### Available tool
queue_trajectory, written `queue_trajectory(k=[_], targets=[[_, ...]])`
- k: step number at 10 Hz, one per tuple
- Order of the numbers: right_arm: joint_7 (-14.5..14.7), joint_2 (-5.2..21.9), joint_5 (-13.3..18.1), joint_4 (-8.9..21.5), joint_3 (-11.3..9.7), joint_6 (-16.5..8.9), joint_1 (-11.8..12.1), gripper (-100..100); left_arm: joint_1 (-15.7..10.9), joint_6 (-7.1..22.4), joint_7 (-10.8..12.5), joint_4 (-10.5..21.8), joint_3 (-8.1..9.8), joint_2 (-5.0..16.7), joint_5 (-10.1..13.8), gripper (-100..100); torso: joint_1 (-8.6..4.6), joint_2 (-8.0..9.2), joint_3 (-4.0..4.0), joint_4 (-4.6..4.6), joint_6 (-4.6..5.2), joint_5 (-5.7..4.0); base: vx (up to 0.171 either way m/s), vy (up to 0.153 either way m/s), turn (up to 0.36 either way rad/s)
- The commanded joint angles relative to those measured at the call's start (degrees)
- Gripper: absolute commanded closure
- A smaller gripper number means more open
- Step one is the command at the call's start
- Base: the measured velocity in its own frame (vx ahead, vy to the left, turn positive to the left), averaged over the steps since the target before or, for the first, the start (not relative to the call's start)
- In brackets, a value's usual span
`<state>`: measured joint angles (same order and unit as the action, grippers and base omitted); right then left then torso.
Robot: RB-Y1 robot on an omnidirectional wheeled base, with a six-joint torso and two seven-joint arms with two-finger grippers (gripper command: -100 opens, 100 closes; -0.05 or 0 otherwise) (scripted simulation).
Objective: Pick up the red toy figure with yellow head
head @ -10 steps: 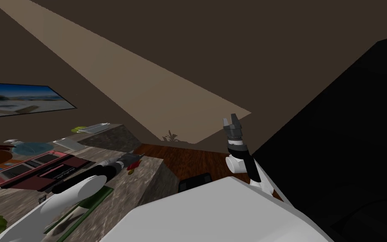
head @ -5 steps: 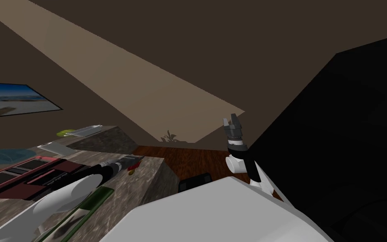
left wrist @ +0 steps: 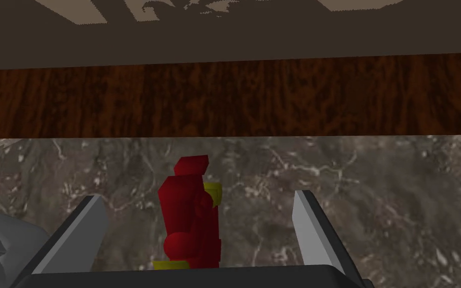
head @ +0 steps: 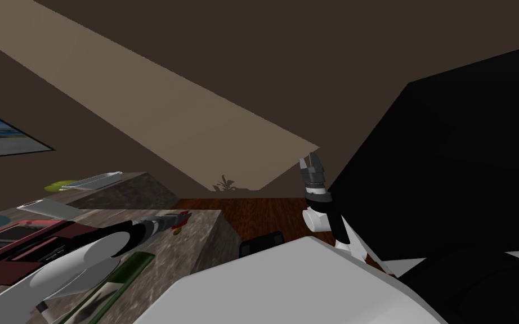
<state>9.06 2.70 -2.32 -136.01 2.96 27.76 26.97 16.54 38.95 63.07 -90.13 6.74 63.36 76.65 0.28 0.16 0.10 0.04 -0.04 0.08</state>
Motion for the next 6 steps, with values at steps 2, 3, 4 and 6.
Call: queue_trajectory(k=[2, 3, 4, 6], targets=[[0.0, 0.0, 0.0, 0.0, 0.0, 0.0, 0.0, 0, 0.0, 3.2, 2.9, 1.0, -0.75, 1.8, 2.7, -100, -0.06, -0.03, -0.02, 0.0, -0.04, 0.0, -0.049, 0.041, -0.062], [0.0, 0.0, 0.0, 0.0, 0.0, 0.0, 0.0, 0, 0.0, 4.7, 4.1, 1.6, -1.17, 2.8, 4.0, -100, -0.09, -0.06, -0.03, -0.01, -0.02, -0.02, -0.068, 0.045, -0.13], [0.0, 0.0, 0.0, 0.0, 0.0, 0.0, 0.0, 0, 0.0, 5.8, 5.1, 2.0, -1.52, 3.6, 5.1, -100, -0.08, -0.01, -0.01, 0.0, -0.01, -0.01, -0.067, 0.055, -0.117], [0.0, 0.0, 0.0, 0.0, 0.0, 0.0, 0.0, 0, -0.3, 6.0, 5.2, 2.3, -1.77, 3.6, 5.3, -100, -0.05, -0.03, -0.01, 0.0, -0.03, 0.0, -0.041, 0.035, -0.051]])
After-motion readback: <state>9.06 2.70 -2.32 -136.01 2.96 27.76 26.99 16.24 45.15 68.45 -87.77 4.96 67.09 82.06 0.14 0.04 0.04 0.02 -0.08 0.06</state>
